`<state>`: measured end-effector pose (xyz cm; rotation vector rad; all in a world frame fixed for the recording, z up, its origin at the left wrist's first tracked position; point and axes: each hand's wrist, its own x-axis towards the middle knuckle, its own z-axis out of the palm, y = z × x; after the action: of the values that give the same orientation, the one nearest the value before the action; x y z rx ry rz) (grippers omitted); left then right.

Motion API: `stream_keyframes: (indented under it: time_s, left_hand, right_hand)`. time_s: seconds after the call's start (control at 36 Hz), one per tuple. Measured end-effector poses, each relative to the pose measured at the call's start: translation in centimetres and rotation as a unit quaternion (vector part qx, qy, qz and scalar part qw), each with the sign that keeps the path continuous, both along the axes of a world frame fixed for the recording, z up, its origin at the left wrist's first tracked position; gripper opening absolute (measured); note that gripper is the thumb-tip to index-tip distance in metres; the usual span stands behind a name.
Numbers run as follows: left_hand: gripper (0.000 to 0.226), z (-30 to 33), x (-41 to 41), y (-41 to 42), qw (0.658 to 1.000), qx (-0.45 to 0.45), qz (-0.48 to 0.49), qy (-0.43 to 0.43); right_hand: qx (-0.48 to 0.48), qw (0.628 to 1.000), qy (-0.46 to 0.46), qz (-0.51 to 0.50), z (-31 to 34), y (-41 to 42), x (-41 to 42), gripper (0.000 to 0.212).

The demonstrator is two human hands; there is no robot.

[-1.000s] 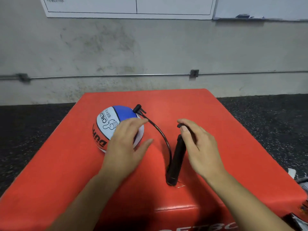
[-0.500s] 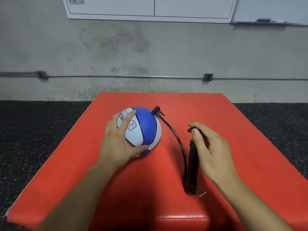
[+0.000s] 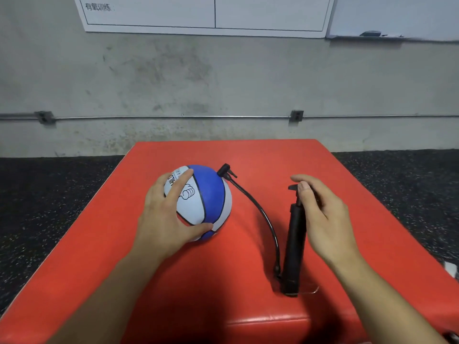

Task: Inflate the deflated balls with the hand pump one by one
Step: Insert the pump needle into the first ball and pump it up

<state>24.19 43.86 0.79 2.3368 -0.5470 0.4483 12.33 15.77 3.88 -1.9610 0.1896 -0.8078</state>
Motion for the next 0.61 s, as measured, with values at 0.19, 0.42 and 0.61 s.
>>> stream_keyframes:
  time_s: [0.19, 0.42, 0.61]
  left_hand:
    - [0.118, -0.5, -0.4, -0.4, 0.998, 0.019, -0.013, -0.058]
    - [0.110, -0.8, -1.9, -3.4, 0.990, 0.018, -0.102, -0.100]
    - [0.106, -1.2, -2.5, -6.0, 0.983, 0.030, -0.138, -0.120]
  right_hand:
    - [0.080, 0.991, 0.084, -0.062, -2.0, -6.7, 0.7, 0.018]
    - [0.167, 0.970, 0.172, -0.046, -3.8, -7.7, 1.0, 0.009]
    - [0.069, 0.992, 0.096, 0.046, -3.2, -5.7, 1.0, 0.021]
